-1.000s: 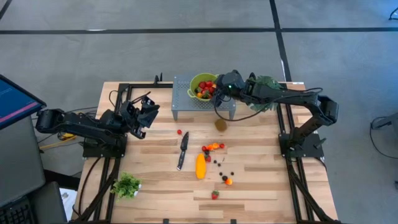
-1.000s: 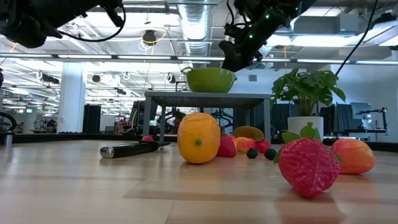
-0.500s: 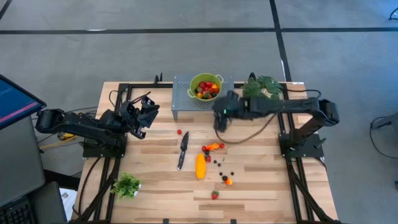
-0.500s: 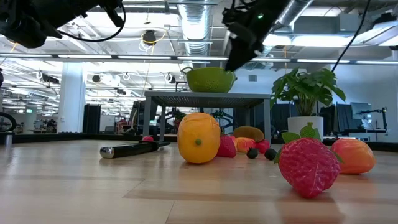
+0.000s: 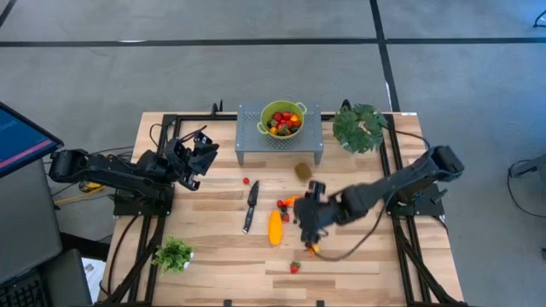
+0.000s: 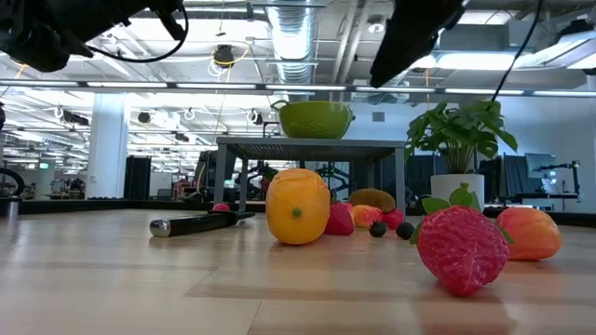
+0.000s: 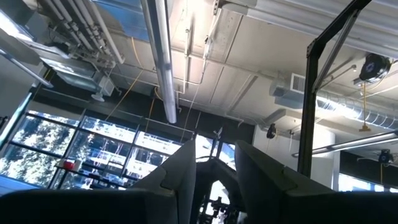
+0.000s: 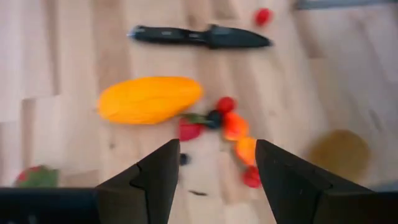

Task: Pick & Place Fruit
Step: Put the blueberry into the green strainer bowl on the shelf

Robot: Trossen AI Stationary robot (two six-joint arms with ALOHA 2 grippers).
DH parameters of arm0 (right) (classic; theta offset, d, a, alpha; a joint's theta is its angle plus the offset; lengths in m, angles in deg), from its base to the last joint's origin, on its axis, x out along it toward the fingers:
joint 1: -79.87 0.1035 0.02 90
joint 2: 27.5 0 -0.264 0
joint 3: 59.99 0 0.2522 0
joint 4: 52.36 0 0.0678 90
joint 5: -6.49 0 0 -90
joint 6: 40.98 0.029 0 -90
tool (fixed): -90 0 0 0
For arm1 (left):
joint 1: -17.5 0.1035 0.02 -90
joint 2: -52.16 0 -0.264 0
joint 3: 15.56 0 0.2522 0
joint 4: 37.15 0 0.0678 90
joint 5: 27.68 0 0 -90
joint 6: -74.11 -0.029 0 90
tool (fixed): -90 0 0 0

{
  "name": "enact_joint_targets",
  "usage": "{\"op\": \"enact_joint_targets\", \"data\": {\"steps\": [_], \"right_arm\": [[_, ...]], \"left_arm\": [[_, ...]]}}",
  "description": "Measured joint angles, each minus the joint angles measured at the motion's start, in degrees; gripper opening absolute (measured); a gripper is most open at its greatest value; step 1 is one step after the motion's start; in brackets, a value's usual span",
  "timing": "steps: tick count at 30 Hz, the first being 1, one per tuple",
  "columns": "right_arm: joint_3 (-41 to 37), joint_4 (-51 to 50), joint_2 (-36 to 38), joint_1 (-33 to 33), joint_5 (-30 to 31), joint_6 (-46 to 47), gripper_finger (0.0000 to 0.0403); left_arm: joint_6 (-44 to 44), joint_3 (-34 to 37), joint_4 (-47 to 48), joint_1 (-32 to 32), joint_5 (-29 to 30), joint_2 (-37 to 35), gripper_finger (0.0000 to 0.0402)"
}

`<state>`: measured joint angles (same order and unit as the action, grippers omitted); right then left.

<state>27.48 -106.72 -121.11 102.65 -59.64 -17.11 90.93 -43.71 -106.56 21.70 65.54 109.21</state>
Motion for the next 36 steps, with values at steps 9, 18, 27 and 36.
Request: {"op": "enact_joint_targets", "data": {"steps": [9, 18, 27, 36], "right_arm": [[0.02, 2.55, -10.60, 4.07, 0.61, 1.79, 0.0195], [0.00, 1.42, -15.73, 4.20, 0.59, 7.56, 0.0188], [0.02, 0.22, -18.91, 3.77, 0.05, 8.65, 0.0190], [0.02, 0.58, -19.21, 3.72, -0.02, 8.76, 0.0173]], "left_arm": [[0.00, 0.00, 0.03, -0.01, 0.24, 0.01, 0.0106], [0.00, 0.00, 0.00, 0.01, 0.22, 0.01, 0.0106], [0.00, 0.00, 0.00, -0.01, 0.20, 0.01, 0.0106], [0.00, 0.00, 0.00, -0.01, 0.16, 0.01, 0.0106]]}}
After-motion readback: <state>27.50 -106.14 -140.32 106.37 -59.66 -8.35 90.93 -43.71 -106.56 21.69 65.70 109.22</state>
